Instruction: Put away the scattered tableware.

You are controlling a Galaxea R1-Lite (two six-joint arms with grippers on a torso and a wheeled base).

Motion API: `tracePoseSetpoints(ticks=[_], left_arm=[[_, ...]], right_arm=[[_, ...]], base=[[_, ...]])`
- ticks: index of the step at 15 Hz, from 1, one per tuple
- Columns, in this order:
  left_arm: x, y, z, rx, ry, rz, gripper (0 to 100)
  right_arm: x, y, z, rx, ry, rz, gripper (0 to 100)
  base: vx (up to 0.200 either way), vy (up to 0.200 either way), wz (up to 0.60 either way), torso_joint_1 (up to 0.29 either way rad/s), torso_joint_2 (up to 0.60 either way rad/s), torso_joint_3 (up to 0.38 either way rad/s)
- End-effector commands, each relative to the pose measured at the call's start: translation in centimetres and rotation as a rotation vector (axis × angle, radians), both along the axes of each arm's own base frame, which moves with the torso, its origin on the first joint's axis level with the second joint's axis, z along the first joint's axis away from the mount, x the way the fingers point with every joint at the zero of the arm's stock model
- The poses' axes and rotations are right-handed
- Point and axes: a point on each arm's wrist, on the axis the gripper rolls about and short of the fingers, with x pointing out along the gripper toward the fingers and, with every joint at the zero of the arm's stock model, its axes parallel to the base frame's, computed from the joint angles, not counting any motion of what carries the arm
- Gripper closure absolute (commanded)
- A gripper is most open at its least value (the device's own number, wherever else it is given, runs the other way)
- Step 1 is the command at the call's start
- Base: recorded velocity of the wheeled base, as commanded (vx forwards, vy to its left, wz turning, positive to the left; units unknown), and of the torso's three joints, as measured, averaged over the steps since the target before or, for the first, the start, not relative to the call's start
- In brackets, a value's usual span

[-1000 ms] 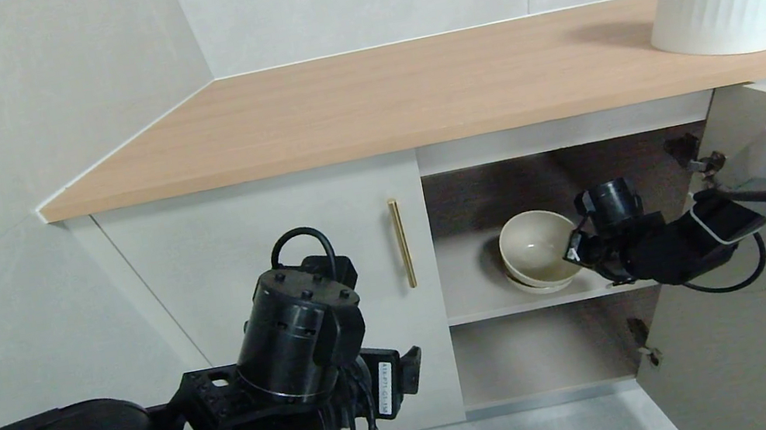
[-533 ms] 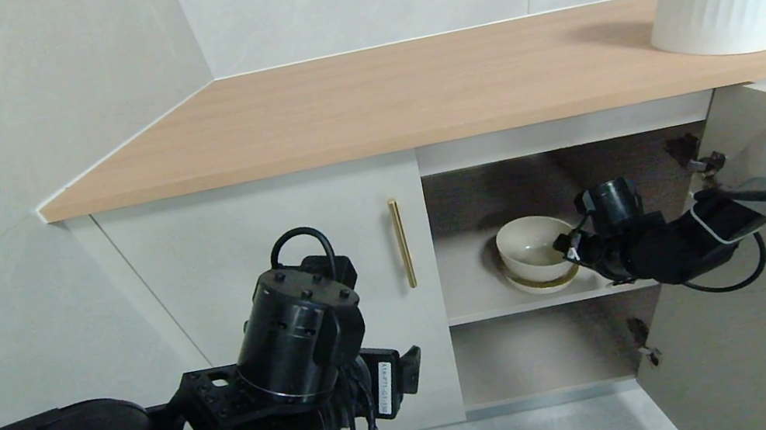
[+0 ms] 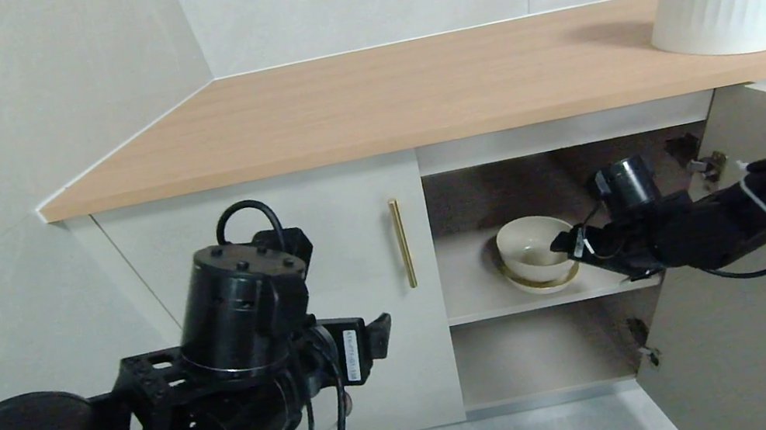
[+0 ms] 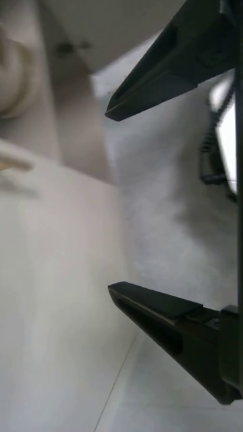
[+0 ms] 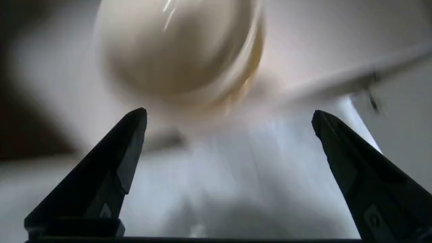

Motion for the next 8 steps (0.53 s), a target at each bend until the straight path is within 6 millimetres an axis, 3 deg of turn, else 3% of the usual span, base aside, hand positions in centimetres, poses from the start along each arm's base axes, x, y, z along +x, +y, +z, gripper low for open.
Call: tracePoseSetpoints(ticks=[1, 3, 4, 5, 6, 8], left_arm=[[-0.7, 1.6, 2.4, -0.055, -0.067, 0.027, 0], [-1.4, 2.8, 3.4, -0.076, -0.092, 0.041, 0], [-1.5, 3.3, 3.6, -0.080, -0.097, 0.052, 0], [-1.8, 3.8, 3.8, -0.080, -0.097, 0.062, 0], [-2.2, 4.2, 3.3, -0.067, -0.082, 0.065, 0], [-2.4, 5.4, 2.1, -0.034, -0.056, 0.094, 0]], right_arm=[[-6.0, -0.1, 6.5, -0.013, 0.001, 0.154, 0], [-10.5, -0.6, 10.2, -0.062, 0.029, 0.229, 0], [-12.1, -0.7, 11.0, -0.071, 0.045, 0.252, 0], [-15.0, -0.8, 12.0, -0.085, 0.086, 0.297, 0], [-17.0, -0.8, 12.8, -0.091, 0.093, 0.328, 0], [-19.5, -1.4, 12.4, -0.104, 0.123, 0.361, 0]], base=[[0.000, 0.000, 0.00, 0.000, 0.00, 0.000], [0.000, 0.000, 0.00, 0.000, 0.00, 0.000], [0.000, 0.000, 0.00, 0.000, 0.00, 0.000], [0.000, 0.000, 0.00, 0.000, 0.00, 0.000], [0.000, 0.000, 0.00, 0.000, 0.00, 0.000], [0.000, 0.000, 0.00, 0.000, 0.00, 0.000]])
